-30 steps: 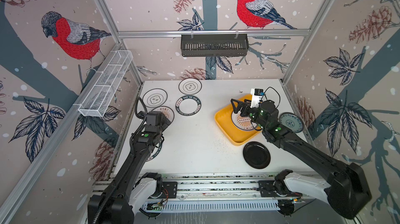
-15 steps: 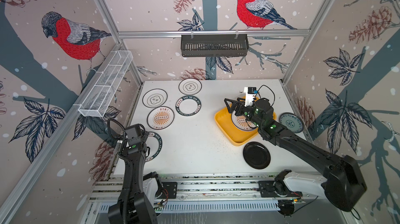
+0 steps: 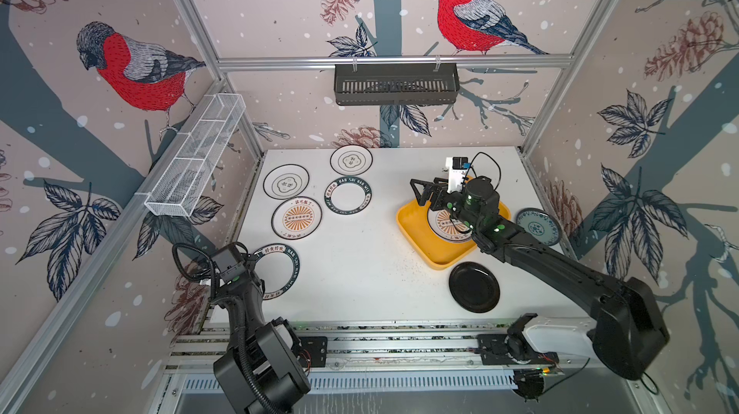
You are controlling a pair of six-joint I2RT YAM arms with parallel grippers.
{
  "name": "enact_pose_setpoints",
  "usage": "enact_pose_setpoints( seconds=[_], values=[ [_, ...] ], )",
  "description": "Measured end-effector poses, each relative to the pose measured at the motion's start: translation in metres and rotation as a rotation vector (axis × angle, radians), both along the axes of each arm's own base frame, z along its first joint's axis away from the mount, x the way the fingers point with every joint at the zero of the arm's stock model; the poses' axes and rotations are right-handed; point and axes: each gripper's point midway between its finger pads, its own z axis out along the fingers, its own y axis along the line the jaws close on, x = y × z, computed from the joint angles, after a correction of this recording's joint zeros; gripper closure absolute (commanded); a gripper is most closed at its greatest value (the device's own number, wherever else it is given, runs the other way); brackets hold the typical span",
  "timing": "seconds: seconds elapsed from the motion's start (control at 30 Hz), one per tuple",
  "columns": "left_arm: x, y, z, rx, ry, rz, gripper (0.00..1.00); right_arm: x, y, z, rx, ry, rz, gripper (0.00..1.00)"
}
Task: Place the plates into the plastic bin on the countertop
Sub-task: Move the plate at the center of the table.
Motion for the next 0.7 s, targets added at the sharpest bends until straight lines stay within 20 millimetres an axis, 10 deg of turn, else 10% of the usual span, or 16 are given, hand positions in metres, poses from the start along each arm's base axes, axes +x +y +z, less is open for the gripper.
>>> enact_pose_setpoints(
  seconds=[0.7],
  values=[
    [0.043,-0.054,-0.007,-0.185,-0.245,-0.302,0.05,-0.007,0.0,-0.006,0.003,0.007,0.018,0.0]
  ],
)
